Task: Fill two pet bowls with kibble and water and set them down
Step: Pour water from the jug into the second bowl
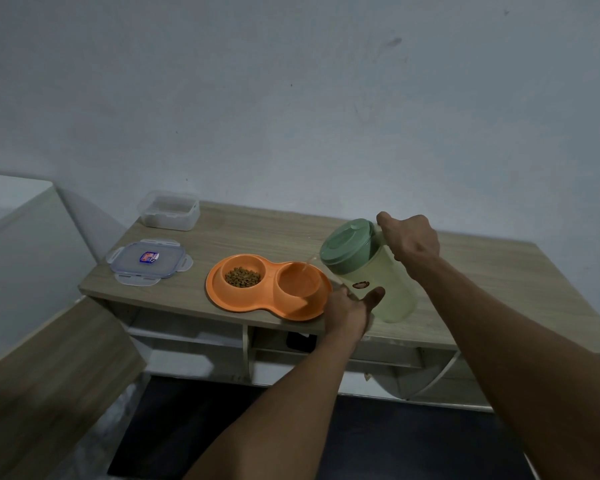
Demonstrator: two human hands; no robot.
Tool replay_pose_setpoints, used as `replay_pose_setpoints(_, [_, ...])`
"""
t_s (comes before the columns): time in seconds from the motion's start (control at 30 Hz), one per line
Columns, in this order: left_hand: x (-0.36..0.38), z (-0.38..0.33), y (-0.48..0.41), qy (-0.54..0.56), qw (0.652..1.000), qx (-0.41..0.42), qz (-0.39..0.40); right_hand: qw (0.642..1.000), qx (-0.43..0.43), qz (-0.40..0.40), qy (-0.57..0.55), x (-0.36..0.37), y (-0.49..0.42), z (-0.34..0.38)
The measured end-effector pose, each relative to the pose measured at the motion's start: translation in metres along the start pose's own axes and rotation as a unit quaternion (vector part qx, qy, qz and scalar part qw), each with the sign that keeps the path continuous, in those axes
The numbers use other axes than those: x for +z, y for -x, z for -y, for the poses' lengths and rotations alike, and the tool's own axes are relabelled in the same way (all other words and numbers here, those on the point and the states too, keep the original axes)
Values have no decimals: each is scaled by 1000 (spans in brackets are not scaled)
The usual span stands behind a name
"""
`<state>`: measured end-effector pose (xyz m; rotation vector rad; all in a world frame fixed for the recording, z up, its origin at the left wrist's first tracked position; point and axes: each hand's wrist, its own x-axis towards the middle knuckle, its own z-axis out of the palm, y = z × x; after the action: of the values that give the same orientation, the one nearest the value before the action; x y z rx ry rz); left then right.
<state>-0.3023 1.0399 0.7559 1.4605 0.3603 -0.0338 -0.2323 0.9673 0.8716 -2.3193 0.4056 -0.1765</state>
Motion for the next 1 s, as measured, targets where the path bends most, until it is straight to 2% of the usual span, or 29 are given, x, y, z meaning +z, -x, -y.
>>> replay_pose_setpoints(1.0, [-5,-2,-1,-25,999,-9,18,1000,1,8,-4,4,-5,-1])
